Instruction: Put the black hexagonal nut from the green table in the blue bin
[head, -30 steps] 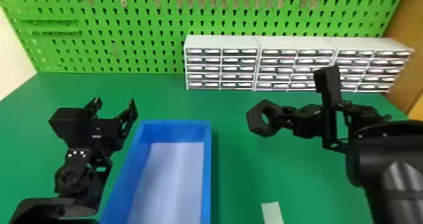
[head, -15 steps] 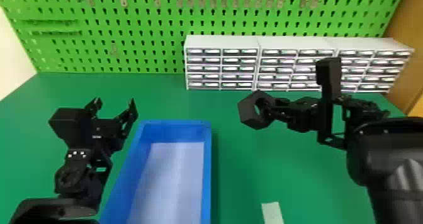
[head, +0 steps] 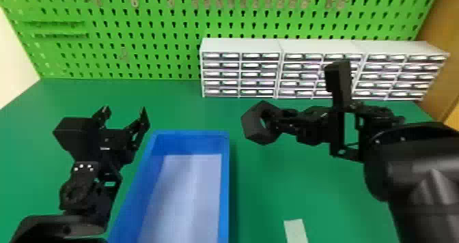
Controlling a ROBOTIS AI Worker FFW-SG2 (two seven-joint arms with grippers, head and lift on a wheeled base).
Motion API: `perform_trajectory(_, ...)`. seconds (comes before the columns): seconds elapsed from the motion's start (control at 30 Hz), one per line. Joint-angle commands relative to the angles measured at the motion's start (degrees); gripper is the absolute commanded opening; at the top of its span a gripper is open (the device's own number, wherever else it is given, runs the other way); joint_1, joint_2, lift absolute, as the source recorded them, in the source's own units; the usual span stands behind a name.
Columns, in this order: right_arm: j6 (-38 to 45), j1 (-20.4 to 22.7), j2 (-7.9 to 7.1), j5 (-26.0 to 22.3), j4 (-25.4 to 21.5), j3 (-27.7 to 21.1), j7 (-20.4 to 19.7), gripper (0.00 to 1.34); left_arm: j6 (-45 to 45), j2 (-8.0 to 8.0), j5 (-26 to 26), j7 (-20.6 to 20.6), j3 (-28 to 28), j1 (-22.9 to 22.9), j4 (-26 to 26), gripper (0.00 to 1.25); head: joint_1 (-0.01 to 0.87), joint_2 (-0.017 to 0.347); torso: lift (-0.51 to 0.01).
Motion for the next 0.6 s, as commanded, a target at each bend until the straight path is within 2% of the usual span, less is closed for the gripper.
perform_trajectory(0.0,1.00,-0.46,-0.54,-1.21,-0.01,2.68,0.00,0.25,0.08,0.00,0.00,0.00,0.05,0.00,0.00,0.81,0.657,0.057,-0.095)
perform_trajectory(0.2,2.06,-1.34,-1.68,-2.35,0.08,6.64,0.00,0.25,-0.01,0.00,-0.18,0.00,-0.04,-0.18,0.09,0.81,0.657,0.057,-0.095)
perform_trajectory(0.57,2.41,-3.01,-2.38,-3.93,1.40,11.73,0.00,0.25,-0.01,0.00,-0.18,0.00,-0.22,-0.44,0.17,0.81,0.657,0.057,-0.095)
